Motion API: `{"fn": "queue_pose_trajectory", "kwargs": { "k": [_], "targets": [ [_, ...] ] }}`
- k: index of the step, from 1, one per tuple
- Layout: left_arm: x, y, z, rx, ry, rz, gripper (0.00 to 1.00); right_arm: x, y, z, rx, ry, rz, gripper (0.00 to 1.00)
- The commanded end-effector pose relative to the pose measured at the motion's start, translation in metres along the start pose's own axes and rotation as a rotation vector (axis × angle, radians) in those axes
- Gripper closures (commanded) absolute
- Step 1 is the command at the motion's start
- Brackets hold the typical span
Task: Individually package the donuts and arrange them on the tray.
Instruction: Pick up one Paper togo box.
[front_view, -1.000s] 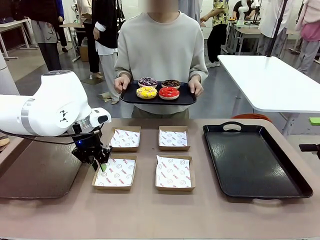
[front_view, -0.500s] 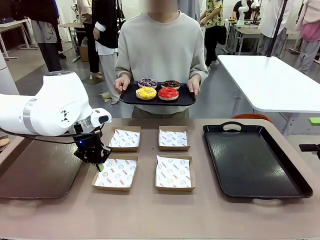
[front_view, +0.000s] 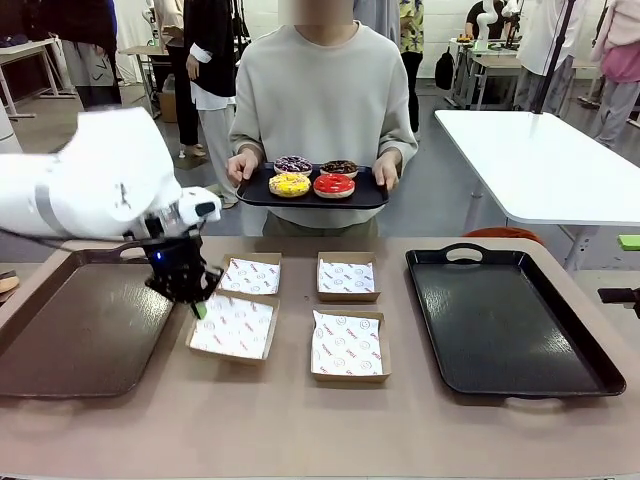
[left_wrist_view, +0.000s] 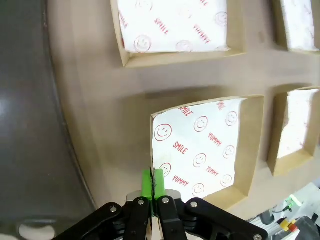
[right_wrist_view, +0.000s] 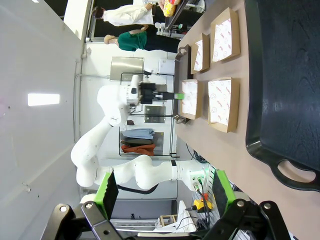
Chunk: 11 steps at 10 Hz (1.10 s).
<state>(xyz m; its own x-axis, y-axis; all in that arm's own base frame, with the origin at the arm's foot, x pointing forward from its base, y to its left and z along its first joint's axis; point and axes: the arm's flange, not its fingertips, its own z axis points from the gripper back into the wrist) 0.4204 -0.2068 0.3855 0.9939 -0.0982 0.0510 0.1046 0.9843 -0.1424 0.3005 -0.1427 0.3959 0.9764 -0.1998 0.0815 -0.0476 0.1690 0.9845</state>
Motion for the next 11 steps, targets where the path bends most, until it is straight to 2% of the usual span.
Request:
{"fn": "queue_pose_trajectory", "kwargs": {
  "k": [1,3,5,9,11],
  "targets": [
    [0.0,-0.009,0.066,0.005,-0.03,0.019,1.0,-0.001,0.0,0.0,0.004,-0.001,0.0,0.0],
    [0.01,-0.016,0.112,0.024,-0.069,0.032,1.0,-0.001,0.0,0.0,0.004,-0.001,0.0,0.0],
    [0.032,-0.024,0.137,0.041,-0.106,0.049,1.0,-0.001,0.0,0.0,0.004,-0.001,0.0,0.0],
    [0.099,-0.035,0.132,0.073,-0.124,0.035,1.0,-0.001,0.0,0.0,0.004,-0.001,0.0,0.0],
    [0.12,-0.035,0.123,0.04,-0.112,0.035,1.0,-0.001,0.0,0.0,0.004,-0.001,0.0,0.0]
  ]
}}
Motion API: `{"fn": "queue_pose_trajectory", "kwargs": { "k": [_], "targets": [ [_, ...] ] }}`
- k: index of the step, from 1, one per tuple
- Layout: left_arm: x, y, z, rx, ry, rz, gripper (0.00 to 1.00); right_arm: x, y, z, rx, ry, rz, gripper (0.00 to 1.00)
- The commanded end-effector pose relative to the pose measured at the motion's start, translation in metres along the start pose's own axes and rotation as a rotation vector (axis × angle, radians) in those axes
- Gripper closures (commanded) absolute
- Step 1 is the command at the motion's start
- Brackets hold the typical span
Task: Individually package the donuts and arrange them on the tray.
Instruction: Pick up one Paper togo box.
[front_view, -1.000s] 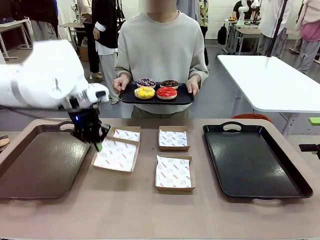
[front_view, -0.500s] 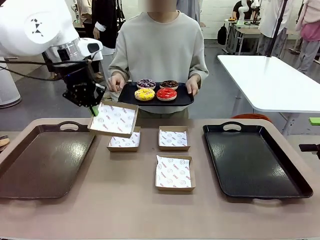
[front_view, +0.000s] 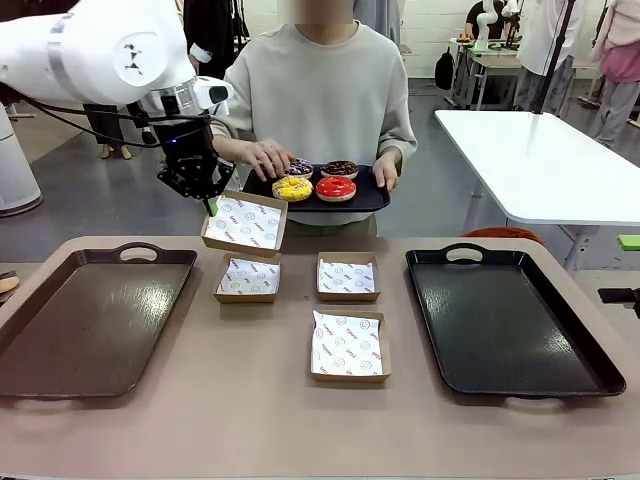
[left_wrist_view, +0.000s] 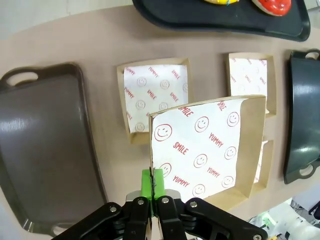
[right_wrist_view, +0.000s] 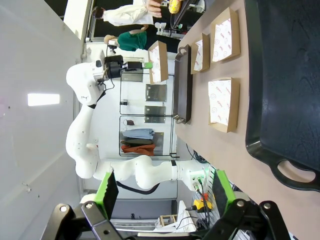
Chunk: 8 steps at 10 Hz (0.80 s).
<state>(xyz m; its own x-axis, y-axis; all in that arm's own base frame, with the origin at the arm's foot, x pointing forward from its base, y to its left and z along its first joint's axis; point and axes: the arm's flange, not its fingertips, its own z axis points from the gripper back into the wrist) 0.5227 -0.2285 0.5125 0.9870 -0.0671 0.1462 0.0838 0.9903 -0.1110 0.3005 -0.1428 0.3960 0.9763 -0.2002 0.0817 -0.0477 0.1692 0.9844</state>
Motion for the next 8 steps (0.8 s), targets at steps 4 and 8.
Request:
{"fn": "queue_pose_trajectory", "kwargs": {
  "k": [4,8],
  "targets": [
    [0.0,0.0,0.0,0.0,0.0,0.0,1.0,-0.001,0.0,0.0,0.004,0.0,0.0,0.0],
    [0.0,0.0,0.0,0.0,0.0,0.0,1.0,-0.001,0.0,0.0,0.004,0.0,0.0,0.0]
  ]
}}
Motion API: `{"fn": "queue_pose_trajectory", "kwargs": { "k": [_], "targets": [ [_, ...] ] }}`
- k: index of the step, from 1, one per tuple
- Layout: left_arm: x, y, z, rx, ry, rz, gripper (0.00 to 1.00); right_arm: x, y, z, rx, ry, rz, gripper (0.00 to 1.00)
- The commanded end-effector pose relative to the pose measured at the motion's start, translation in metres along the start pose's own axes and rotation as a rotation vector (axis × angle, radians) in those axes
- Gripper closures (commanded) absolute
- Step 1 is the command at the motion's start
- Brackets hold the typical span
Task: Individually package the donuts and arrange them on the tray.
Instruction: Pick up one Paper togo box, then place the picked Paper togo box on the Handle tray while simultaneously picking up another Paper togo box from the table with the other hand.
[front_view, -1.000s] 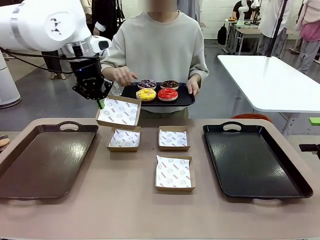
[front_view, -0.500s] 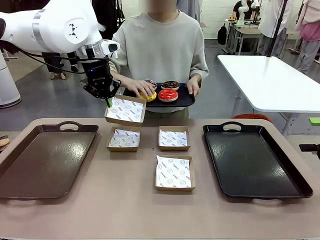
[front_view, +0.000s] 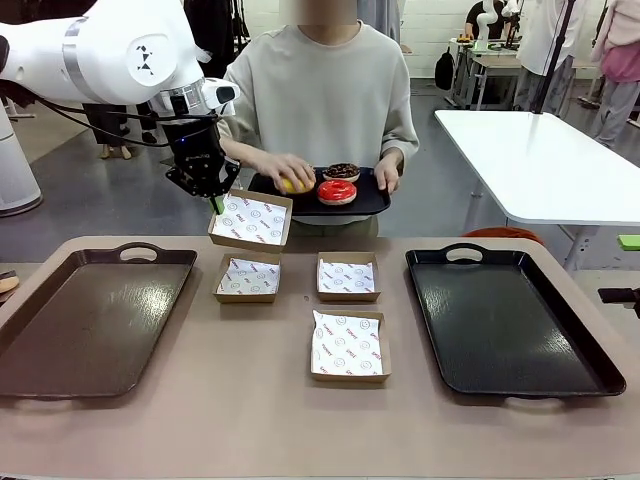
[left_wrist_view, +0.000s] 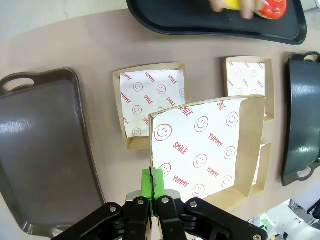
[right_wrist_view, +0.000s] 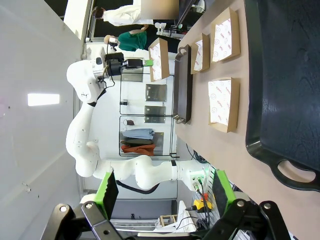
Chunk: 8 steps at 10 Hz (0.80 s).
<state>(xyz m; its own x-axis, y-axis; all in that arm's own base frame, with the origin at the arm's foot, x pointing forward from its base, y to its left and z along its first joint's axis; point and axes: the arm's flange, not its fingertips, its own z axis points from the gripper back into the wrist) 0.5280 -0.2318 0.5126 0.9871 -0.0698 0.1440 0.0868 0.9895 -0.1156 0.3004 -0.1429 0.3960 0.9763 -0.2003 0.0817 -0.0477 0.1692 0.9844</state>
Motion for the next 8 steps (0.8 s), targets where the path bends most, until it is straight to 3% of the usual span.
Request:
{"fn": "queue_pose_trajectory", "kwargs": {
  "k": [1,8],
  "targets": [
    [-0.0055,0.0028,0.001,0.005,-0.003,0.002,1.0,-0.0005,-0.0002,0.0001,0.004,0.0,0.0,0.0],
    [-0.0055,0.0028,0.001,0.005,-0.003,0.002,1.0,-0.0005,-0.0002,0.0001,0.004,0.0,0.0,0.0]
  ]
}}
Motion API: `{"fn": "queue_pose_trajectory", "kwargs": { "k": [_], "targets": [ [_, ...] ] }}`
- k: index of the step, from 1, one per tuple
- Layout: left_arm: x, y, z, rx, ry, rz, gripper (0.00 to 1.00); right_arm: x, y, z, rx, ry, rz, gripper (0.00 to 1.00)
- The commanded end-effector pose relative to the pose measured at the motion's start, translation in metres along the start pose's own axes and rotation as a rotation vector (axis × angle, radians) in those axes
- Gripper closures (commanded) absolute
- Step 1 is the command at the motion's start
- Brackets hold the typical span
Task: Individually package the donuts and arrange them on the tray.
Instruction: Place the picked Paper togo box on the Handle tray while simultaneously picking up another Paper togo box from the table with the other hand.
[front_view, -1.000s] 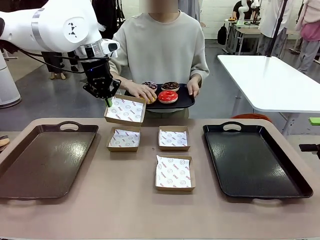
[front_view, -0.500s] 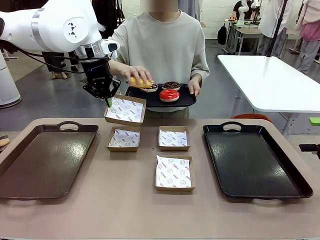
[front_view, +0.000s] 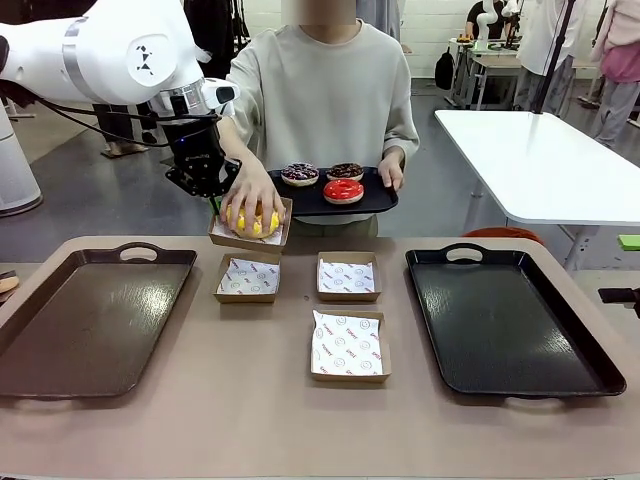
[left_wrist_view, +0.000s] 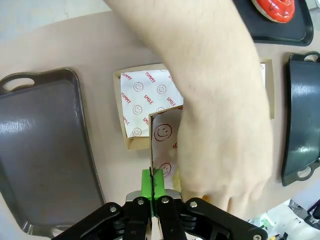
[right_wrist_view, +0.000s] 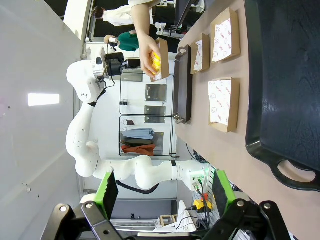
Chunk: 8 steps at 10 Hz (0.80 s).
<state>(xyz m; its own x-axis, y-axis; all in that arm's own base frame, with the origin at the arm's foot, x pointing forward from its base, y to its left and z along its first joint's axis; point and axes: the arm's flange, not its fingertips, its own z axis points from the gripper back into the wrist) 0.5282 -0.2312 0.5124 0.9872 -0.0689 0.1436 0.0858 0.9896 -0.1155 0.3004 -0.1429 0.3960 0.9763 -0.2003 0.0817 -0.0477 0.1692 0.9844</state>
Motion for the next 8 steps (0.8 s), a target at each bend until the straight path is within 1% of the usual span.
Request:
{"fn": "queue_pose_trajectory", "kwargs": {
  "k": [1,8],
  "targets": [
    [-0.0056,0.0023,0.0012,0.005,-0.003,0.001,1.0,-0.0005,-0.0002,0.0001,0.004,0.0,0.0,0.0],
    [-0.0056,0.0023,0.0012,0.005,-0.003,0.001,1.0,-0.0005,-0.0002,0.0001,0.004,0.0,0.0,0.0]
  ]
}}
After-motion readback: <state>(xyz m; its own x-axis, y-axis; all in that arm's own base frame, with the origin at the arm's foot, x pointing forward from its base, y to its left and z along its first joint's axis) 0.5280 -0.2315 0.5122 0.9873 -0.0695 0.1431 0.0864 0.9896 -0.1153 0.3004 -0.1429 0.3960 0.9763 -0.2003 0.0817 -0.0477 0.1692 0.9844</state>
